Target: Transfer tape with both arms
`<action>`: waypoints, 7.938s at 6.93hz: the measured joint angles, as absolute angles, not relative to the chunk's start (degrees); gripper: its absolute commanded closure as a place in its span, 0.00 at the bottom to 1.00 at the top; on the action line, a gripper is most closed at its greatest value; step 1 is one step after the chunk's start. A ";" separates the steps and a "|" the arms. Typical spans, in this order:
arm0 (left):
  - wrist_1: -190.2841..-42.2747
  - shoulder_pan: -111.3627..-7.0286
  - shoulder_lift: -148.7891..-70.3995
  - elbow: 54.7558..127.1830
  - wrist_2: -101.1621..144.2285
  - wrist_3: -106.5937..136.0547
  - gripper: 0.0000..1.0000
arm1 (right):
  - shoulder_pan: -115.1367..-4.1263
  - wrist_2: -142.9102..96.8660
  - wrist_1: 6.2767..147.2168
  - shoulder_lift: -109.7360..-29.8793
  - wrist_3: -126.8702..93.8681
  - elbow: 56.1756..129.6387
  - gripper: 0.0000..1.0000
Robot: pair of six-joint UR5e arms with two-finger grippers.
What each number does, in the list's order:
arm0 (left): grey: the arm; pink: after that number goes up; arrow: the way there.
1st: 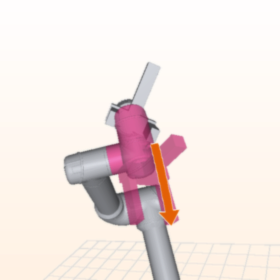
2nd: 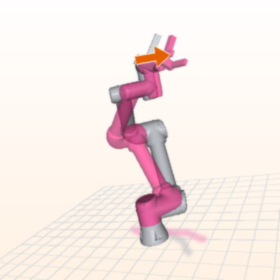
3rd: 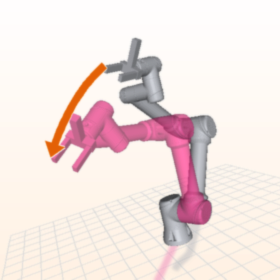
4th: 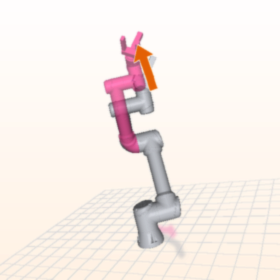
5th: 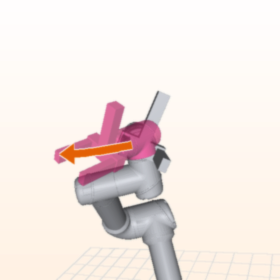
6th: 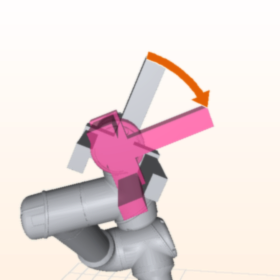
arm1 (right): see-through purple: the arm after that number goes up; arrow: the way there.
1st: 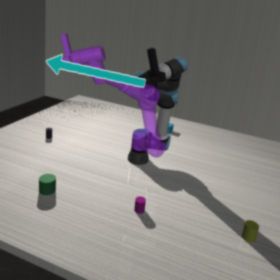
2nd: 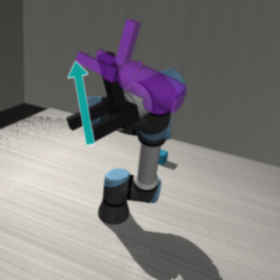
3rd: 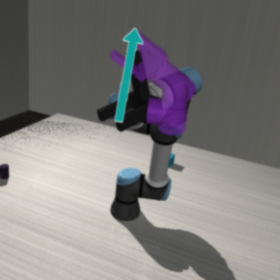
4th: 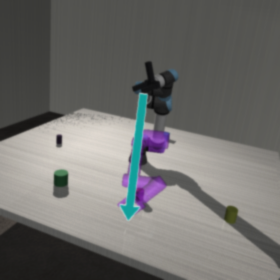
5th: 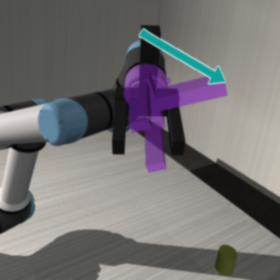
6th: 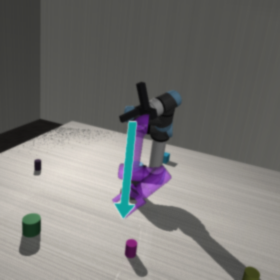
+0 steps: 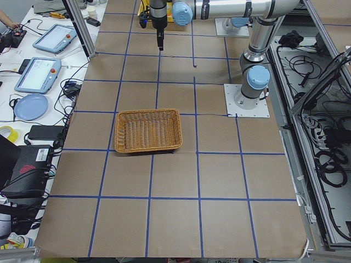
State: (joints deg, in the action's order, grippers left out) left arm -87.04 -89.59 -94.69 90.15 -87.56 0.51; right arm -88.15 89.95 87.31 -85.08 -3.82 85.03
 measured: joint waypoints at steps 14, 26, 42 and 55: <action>-87.19 -89.51 -95.01 90.44 -89.52 0.27 0.00 | -74.19 93.31 94.29 -82.16 -2.17 89.12 0.00; -86.31 -89.03 -95.72 90.53 -88.68 0.26 0.00 | -67.53 93.28 124.50 -67.88 -12.36 105.22 1.00; -86.22 -88.94 -96.03 90.53 -88.85 0.26 0.00 | -117.89 80.01 123.08 -58.92 -80.29 91.55 0.09; -53.58 -102.51 -99.29 116.97 -81.86 10.02 0.02 | -84.53 91.84 100.78 -79.14 -23.58 91.06 0.00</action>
State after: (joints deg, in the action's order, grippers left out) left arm -53.58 -102.51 -99.29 116.97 -81.86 10.02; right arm -84.53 91.84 100.78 -79.14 -23.58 91.06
